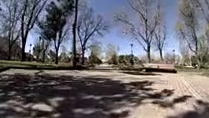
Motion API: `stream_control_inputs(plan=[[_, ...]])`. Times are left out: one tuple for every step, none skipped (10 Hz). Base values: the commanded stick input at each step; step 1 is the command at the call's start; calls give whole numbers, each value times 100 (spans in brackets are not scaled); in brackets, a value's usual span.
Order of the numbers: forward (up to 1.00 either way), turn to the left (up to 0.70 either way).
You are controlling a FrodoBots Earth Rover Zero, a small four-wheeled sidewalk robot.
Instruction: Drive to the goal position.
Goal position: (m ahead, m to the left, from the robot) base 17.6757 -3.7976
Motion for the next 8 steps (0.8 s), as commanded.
stream_control_inputs(plan=[[85,0],[85,0],[85,0],[85,0],[85,0],[85,0],[85,0],[85,0]])
